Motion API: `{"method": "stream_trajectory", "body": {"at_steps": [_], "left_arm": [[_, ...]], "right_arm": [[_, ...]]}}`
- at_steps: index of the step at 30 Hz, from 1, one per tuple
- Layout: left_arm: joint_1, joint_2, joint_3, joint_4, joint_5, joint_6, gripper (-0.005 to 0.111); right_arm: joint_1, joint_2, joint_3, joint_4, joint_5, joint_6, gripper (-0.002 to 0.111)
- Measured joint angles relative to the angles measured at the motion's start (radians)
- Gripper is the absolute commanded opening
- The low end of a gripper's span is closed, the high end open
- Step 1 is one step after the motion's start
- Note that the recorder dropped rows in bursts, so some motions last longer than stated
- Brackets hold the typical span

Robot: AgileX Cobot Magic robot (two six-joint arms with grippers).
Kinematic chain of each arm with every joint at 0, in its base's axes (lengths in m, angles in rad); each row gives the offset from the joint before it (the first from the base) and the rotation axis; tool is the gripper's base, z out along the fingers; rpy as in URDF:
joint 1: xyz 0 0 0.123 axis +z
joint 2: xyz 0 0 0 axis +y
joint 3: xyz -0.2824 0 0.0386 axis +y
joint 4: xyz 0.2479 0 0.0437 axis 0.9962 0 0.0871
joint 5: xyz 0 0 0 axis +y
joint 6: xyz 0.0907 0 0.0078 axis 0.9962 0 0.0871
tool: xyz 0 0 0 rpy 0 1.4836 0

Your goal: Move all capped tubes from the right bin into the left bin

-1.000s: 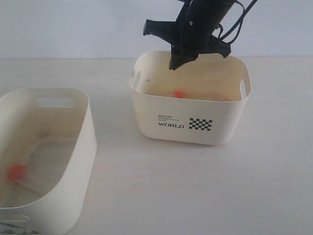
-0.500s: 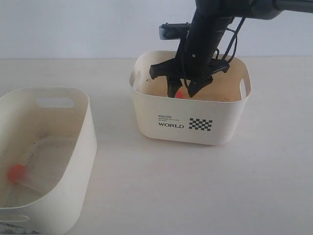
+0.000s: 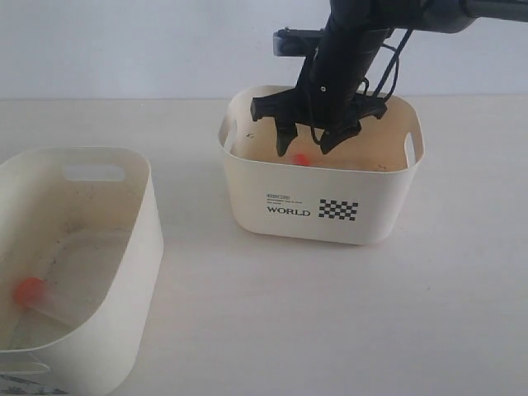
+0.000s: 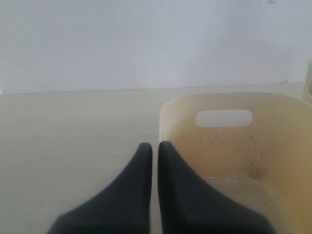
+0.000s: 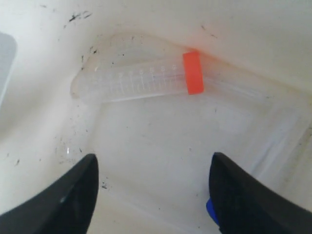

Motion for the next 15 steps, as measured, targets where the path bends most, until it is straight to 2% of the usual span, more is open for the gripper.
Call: {"method": "stream_trajectory", "body": {"at_steps": [15], "left_arm": [[0.0,0.0,0.0,0.0,0.0,0.0,0.004]], "right_arm": [[0.0,0.058,-0.002,0.024,-0.043,0.15,0.062]]}}
